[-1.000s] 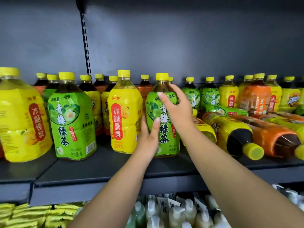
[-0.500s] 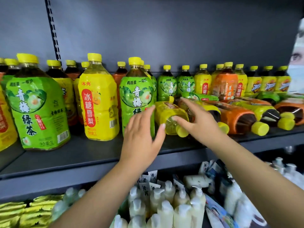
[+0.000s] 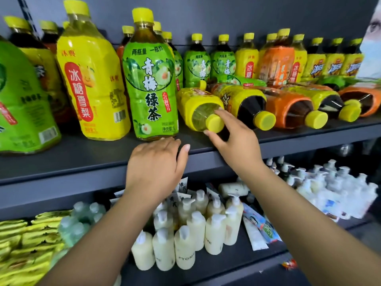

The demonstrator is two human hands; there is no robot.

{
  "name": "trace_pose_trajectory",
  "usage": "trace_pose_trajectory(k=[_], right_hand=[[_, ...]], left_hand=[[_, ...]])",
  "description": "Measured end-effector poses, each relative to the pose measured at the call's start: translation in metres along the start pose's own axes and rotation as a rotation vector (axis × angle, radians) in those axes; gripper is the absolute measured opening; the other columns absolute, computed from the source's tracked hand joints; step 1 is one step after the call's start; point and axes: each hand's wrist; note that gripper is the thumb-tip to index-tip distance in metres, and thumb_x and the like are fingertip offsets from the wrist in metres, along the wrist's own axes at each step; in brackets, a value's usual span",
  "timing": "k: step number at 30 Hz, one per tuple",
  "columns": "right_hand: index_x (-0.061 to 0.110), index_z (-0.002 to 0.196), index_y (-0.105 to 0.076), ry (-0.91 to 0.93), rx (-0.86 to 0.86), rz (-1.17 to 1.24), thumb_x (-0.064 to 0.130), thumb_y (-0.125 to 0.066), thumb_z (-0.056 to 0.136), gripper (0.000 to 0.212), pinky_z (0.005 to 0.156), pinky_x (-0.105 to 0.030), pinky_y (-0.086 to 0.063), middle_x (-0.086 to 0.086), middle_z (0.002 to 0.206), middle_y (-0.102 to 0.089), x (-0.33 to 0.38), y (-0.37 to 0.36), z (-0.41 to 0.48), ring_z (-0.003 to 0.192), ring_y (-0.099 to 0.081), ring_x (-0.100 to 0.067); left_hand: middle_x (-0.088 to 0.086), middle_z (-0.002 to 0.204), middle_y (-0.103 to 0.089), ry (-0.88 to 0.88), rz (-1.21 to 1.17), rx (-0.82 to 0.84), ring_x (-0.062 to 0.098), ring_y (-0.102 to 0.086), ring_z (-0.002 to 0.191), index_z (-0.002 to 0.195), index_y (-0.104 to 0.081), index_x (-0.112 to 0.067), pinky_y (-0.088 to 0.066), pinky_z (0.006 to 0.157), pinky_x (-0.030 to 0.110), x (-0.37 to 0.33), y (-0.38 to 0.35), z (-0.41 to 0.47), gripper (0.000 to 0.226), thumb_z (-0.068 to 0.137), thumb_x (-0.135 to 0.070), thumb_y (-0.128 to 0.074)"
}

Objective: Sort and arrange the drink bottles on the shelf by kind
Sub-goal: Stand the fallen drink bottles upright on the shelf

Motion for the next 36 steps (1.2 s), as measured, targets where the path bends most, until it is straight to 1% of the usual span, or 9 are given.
trace_pose_trajectory(k=[3, 8, 14, 17, 19, 24, 28, 31, 36], right_hand=[[0.008, 0.131, -0.049, 0.010, 0.029, -0.028, 0.031, -0.062, 0.086, 0.053, 0.098, -0.028, -0.038, -0.009, 0.138, -0.049, 0.000, 0.002, -0.001, 0.128, -0.046, -0.022], [-0.001, 0.111, -0.063, 0.218, -0.126, -0.174, 0.044, -0.052, 0.080, 0.056, 0.076, -0.026, -0.046, -0.017, 0.107, -0.069, 0.000, 0.017, -0.013, 0.094, -0.067, -0.029], [-0.002, 0.109, -0.063, 0.331, -0.285, -0.058, 0.048, -0.044, 0.088, 0.058, 0.075, -0.022, -0.038, -0.015, 0.094, -0.070, 0.023, 0.052, -0.017, 0.094, -0.049, -0.016], [-0.002, 0.107, -0.065, 0.378, -0.371, -0.026, 0.048, -0.044, 0.087, 0.057, 0.076, -0.022, -0.040, -0.013, 0.096, -0.071, 0.034, 0.064, -0.008, 0.095, -0.051, -0.016], [0.000, 0.106, -0.065, 0.365, -0.401, 0.010, 0.051, -0.045, 0.086, 0.058, 0.075, -0.024, -0.044, -0.011, 0.092, -0.071, 0.041, 0.072, 0.000, 0.087, -0.057, -0.016], [0.009, 0.104, -0.066, 0.196, -0.395, 0.217, 0.050, -0.054, 0.080, 0.049, 0.075, -0.025, -0.047, 0.010, 0.081, -0.057, 0.065, 0.085, 0.043, 0.073, -0.056, -0.004], [0.014, 0.100, -0.065, 0.085, -0.333, 0.332, 0.045, -0.059, 0.080, 0.038, 0.071, -0.017, -0.040, 0.019, 0.075, -0.051, 0.079, 0.071, 0.088, 0.075, -0.049, 0.000], [0.017, 0.098, -0.062, -0.012, -0.252, 0.417, 0.043, -0.061, 0.083, 0.030, 0.071, -0.018, -0.038, 0.008, 0.082, -0.057, 0.079, 0.048, 0.117, 0.080, -0.051, -0.007], [0.010, 0.115, -0.056, -0.052, -0.230, 0.375, 0.043, -0.054, 0.089, 0.043, 0.068, -0.016, -0.028, -0.008, 0.109, -0.054, 0.070, 0.023, 0.129, 0.093, -0.043, -0.011]], left_hand=[[0.002, 0.067, -0.067, -0.011, -0.001, -0.014, 0.024, -0.061, 0.056, 0.078, -0.067, -0.014, -0.037, 0.051, 0.025, -0.001, 0.000, -0.002, 0.042, 0.091, -0.033, -0.032], [0.001, 0.057, -0.060, -0.023, 0.002, -0.066, 0.024, -0.055, 0.048, 0.067, -0.060, -0.015, -0.027, 0.051, 0.024, -0.001, 0.002, -0.004, 0.042, 0.092, -0.030, -0.030], [0.004, 0.042, -0.049, 0.044, -0.068, -0.133, 0.025, -0.047, 0.036, 0.054, -0.052, -0.014, -0.023, 0.050, 0.023, -0.003, 0.000, -0.002, 0.049, 0.093, -0.036, -0.031], [0.007, 0.044, -0.056, 0.085, -0.133, -0.119, 0.026, -0.053, 0.037, 0.087, -0.069, -0.008, -0.033, 0.042, 0.022, -0.003, 0.005, 0.000, 0.066, 0.095, -0.049, -0.018], [0.008, 0.047, -0.060, 0.060, -0.143, -0.118, 0.026, -0.055, 0.038, 0.101, -0.068, -0.006, -0.038, 0.040, 0.023, -0.003, 0.007, 0.000, 0.075, 0.095, -0.053, -0.010], [0.013, 0.083, -0.072, 0.071, -0.216, -0.039, 0.029, -0.063, 0.053, 0.127, -0.053, -0.010, -0.040, 0.048, 0.026, -0.002, 0.010, 0.000, 0.081, 0.090, -0.062, -0.004], [0.003, 0.133, -0.052, 0.154, -0.392, 0.109, 0.024, -0.056, 0.109, 0.146, -0.006, -0.031, -0.041, 0.079, 0.031, -0.010, 0.018, 0.009, 0.073, 0.082, -0.066, -0.011], [-0.002, 0.148, -0.035, 0.210, -0.665, 0.161, 0.020, -0.040, 0.130, 0.146, -0.006, -0.031, -0.036, 0.099, 0.032, -0.007, 0.018, 0.027, 0.079, 0.076, -0.064, -0.026], [-0.002, 0.150, -0.030, 0.228, -0.612, 0.171, 0.017, -0.037, 0.132, 0.147, -0.008, -0.026, -0.033, 0.106, 0.032, -0.006, 0.005, 0.046, 0.073, 0.088, -0.055, -0.039]])
Point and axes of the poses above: each hand's wrist, its own z-axis towards the middle knuckle, its own y-axis out of the back of the hand, x = y × z
